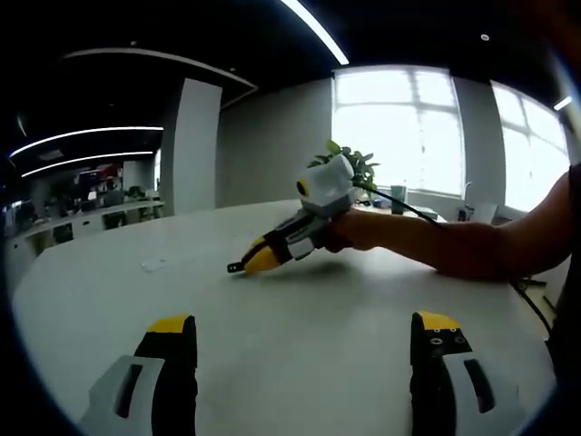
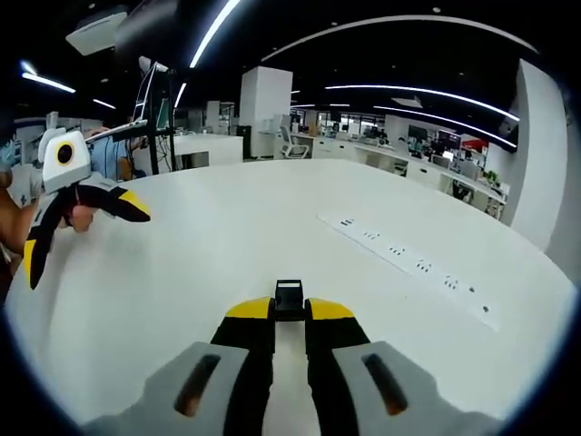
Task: Snap the two parts of the plastic buckle together until the buckle closes and remains connected.
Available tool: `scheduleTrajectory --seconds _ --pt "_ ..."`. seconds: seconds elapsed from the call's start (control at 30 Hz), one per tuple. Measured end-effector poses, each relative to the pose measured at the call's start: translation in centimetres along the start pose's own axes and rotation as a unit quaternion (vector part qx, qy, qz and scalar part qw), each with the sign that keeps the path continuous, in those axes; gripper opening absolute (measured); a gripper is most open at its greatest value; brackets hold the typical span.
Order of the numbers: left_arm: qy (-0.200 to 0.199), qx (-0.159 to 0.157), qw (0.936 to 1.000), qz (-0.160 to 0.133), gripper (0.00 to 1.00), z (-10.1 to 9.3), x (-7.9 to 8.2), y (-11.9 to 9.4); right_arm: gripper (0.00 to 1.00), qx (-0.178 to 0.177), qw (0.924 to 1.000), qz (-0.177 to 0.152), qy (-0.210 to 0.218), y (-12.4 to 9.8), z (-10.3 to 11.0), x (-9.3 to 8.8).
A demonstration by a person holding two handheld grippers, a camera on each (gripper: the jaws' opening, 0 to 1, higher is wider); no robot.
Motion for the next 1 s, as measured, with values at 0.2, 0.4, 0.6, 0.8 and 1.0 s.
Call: scheduleTrajectory --seconds 0.2,0.4,0.6,0.8,1.0 --pt "0.000 0.000 1.0000 -0.001 0.99 0.01 0.04 0.01 0.10 0.002 1.0000 0.001 0.000 -0.01 0.15 -0.02" --pt "0.002 -0.002 1.0000 0.001 0.99 -0.11 0.00 0.03 0.10 0.004 1.0000 0.006 0.000 0.09 0.17 -0.29" --pt "0.002 -0.002 1.0000 0.000 0.99 -0.09 0.03 0.00 0.10 0.001 1.0000 0.004 0.000 0.06 -0.04 -0.24" --pt "0.003 -0.003 1.0000 0.001 0.99 -0.13 -0.04 0.01 0.10 0.001 1.0000 0.006 0.000 0.17 0.03 -0.37" --pt "0.004 -0.005 1.0000 0.004 0.99 -0.19 -0.15 0.06 0.10 0.003 0.9999 0.010 -0.001 0.25 0.21 -0.61"
Point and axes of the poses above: the point that each gripper's makers call its tool centre point, and the gripper's own axes: y roughly forward along the fingers, z roughly to its left, x roughly out of its top, the point moved 2 cm from there along -y, roughly backward along the fingers, and after that the axes turned 1 degree about -z, right-handed, at the moved point
